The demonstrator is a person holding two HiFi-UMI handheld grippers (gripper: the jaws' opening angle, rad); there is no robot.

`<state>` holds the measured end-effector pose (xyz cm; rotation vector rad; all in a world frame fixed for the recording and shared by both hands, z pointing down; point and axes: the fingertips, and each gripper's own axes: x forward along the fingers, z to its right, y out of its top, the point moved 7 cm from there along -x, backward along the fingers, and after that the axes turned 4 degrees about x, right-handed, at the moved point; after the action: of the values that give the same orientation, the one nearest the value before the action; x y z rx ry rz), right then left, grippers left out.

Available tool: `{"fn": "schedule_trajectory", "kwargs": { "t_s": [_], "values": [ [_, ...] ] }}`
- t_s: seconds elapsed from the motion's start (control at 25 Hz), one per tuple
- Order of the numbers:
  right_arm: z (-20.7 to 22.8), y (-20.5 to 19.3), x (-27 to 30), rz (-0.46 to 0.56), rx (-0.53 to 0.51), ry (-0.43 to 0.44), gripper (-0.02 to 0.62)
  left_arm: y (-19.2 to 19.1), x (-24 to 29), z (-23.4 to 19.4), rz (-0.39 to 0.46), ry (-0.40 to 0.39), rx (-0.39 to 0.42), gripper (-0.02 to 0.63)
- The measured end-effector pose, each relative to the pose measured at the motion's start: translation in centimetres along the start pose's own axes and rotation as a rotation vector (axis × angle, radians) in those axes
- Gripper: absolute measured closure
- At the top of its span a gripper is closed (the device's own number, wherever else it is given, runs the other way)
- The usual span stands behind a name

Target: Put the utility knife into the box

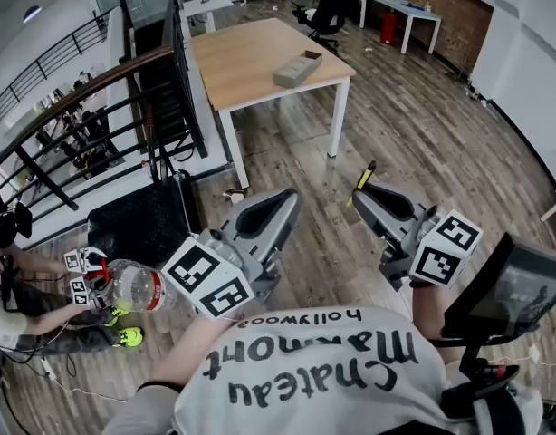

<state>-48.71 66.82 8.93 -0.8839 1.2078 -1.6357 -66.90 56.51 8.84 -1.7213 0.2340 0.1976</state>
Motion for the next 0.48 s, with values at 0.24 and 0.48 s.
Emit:
{"fn": "schedule_trajectory", "kwargs": {
  "t_s": [0.24,0.48],
  "values": [
    [-0.5,-1.5,2.5,-0.019,0.025,0.005,0.537,-0.5,-1.7,-1.9,-0.018,0.014,-0.021,0.6],
    [-1.2,-2.5,3.3,-0.074,0.024,0.0,0.537,-1.2,-3.0,-2.4,-0.02,0.028,-0.062,0.6]
  ]
}}
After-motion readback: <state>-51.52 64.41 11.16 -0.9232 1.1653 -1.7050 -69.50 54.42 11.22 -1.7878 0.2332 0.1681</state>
